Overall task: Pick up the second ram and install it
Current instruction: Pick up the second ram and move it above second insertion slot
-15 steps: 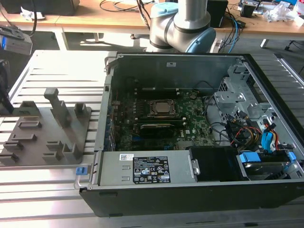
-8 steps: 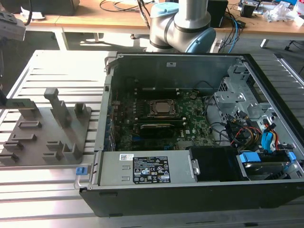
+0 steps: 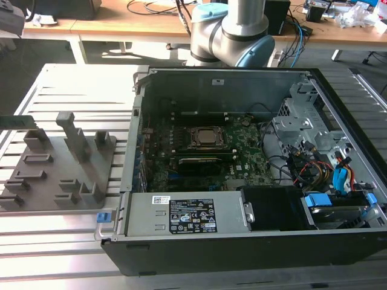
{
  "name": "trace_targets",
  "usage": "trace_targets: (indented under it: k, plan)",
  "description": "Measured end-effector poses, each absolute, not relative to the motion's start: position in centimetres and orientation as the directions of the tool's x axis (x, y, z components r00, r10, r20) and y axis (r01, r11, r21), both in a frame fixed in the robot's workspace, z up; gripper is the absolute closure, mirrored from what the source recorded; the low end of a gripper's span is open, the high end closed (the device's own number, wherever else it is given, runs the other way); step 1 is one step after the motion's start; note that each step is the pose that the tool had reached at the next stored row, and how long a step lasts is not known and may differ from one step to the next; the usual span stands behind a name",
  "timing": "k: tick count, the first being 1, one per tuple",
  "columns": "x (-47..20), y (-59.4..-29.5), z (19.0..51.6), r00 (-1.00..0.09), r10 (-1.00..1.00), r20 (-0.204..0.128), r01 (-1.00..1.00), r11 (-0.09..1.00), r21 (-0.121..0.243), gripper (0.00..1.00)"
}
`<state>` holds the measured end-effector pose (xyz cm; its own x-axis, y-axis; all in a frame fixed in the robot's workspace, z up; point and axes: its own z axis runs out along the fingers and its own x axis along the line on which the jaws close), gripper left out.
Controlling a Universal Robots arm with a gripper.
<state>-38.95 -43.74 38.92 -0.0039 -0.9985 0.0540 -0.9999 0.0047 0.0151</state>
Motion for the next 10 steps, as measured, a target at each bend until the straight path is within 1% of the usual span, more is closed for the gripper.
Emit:
trace_targets:
  k: [7, 10]
  plan:
    - [-38.9, -43.7, 40.3, -0.004, -0.998, 0.060, -1.000, 0.005, 0.015, 0.87]
    - [-38.9, -43.6, 41.5, -0.004, -0.998, 0.063, -1.000, 0.005, 0.015, 0.87]
